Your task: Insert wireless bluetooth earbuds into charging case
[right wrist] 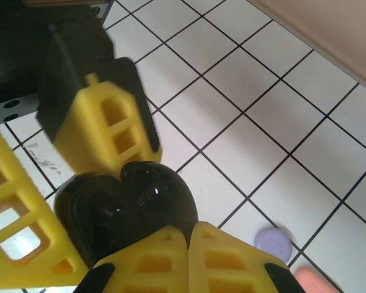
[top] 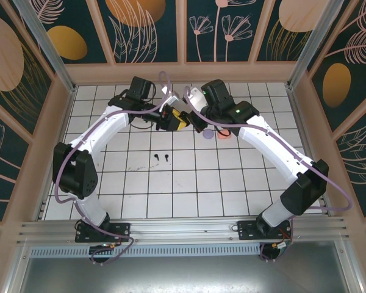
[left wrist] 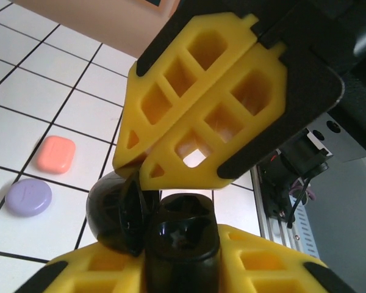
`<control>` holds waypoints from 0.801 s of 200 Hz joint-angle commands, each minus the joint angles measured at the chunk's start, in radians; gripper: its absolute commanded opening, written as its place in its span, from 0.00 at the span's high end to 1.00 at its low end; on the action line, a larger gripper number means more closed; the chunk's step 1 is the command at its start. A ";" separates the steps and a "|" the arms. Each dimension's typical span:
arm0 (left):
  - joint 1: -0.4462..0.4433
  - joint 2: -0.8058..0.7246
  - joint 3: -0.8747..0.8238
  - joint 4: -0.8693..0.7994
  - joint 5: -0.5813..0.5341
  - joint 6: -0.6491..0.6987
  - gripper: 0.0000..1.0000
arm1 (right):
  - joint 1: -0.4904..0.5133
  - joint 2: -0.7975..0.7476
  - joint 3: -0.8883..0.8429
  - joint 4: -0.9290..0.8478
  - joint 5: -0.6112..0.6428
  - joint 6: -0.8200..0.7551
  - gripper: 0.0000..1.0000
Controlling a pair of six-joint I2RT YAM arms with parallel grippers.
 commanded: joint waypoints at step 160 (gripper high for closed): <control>0.133 -0.461 -0.538 1.009 -0.486 -0.517 1.00 | 0.006 -0.197 -0.382 0.257 -0.080 0.523 0.49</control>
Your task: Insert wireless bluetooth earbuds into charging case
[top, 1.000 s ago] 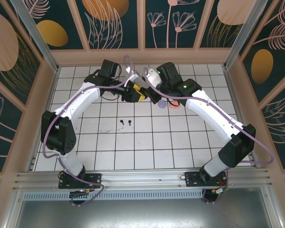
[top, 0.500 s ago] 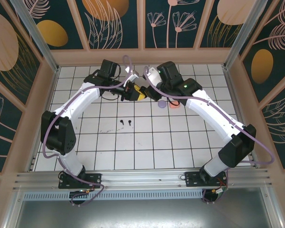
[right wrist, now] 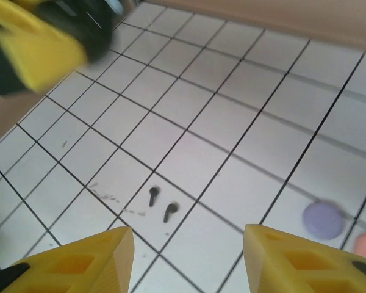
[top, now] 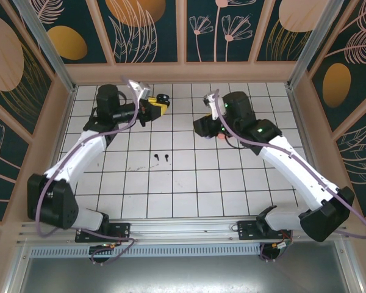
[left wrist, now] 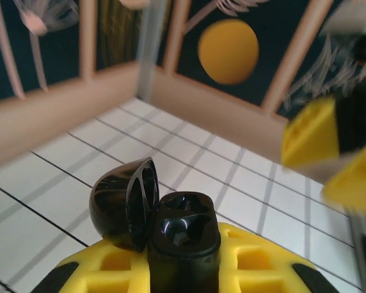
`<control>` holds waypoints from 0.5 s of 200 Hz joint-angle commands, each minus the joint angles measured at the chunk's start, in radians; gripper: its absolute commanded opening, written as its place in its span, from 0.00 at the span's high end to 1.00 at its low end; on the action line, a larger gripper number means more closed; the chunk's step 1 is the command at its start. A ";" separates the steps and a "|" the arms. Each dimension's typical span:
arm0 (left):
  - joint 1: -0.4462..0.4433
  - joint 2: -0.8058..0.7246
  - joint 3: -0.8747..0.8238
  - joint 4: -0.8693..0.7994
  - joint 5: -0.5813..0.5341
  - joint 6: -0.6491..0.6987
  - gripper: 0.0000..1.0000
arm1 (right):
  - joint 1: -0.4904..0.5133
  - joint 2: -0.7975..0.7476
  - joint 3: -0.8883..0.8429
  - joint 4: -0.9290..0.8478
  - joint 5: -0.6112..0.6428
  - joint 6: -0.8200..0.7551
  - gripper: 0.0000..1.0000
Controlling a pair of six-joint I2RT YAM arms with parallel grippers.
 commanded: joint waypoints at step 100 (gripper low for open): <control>0.094 -0.116 -0.158 0.453 -0.287 -0.260 1.00 | 0.243 0.618 0.209 0.045 0.142 0.282 0.56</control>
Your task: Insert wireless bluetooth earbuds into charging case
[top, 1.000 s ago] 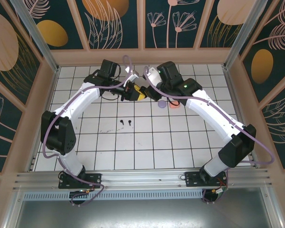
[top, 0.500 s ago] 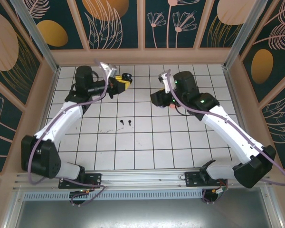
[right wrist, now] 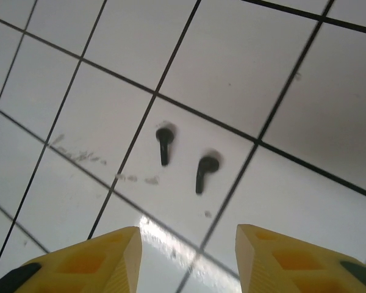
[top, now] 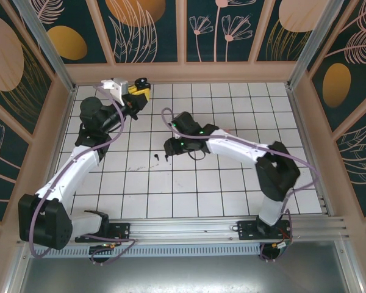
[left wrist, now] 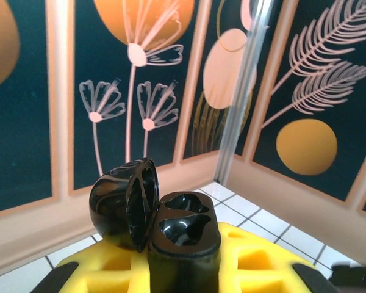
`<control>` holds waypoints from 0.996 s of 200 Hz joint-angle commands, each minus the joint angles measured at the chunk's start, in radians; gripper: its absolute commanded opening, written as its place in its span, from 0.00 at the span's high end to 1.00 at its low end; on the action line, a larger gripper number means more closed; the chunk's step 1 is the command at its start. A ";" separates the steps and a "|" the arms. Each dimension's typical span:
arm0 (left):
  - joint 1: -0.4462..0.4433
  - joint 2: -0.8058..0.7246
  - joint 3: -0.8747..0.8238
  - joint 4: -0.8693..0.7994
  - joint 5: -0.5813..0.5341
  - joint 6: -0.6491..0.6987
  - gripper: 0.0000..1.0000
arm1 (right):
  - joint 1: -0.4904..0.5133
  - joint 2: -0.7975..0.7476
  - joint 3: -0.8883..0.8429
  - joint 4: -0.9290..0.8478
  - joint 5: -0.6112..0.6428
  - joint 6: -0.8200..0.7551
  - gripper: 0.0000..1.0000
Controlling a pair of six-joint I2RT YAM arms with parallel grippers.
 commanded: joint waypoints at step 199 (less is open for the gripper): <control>0.219 0.104 -0.091 0.367 0.019 -0.300 1.00 | 0.127 0.576 0.665 -0.414 0.217 0.068 0.62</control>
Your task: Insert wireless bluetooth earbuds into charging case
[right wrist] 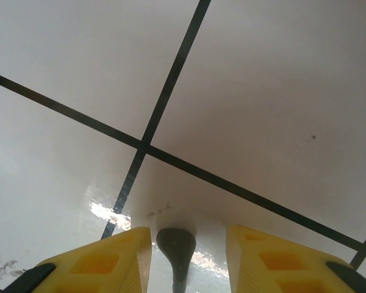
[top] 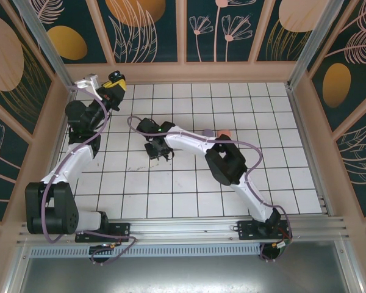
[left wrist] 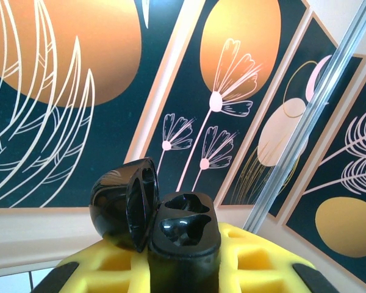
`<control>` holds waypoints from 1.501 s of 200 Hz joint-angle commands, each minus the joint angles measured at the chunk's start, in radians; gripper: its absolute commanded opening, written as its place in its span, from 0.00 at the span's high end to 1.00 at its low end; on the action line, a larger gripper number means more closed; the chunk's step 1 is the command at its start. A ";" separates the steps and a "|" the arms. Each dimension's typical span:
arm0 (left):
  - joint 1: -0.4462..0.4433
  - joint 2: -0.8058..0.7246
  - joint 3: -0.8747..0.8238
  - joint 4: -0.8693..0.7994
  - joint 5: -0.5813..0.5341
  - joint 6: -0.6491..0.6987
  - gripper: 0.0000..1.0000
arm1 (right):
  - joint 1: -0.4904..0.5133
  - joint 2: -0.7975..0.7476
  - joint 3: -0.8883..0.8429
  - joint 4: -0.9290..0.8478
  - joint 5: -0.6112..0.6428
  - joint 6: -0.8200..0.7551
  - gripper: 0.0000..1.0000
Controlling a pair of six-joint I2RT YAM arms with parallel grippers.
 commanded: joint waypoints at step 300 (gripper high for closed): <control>0.027 0.031 -0.029 0.124 0.068 -0.051 1.00 | 0.047 0.061 0.042 -0.090 0.080 0.102 0.86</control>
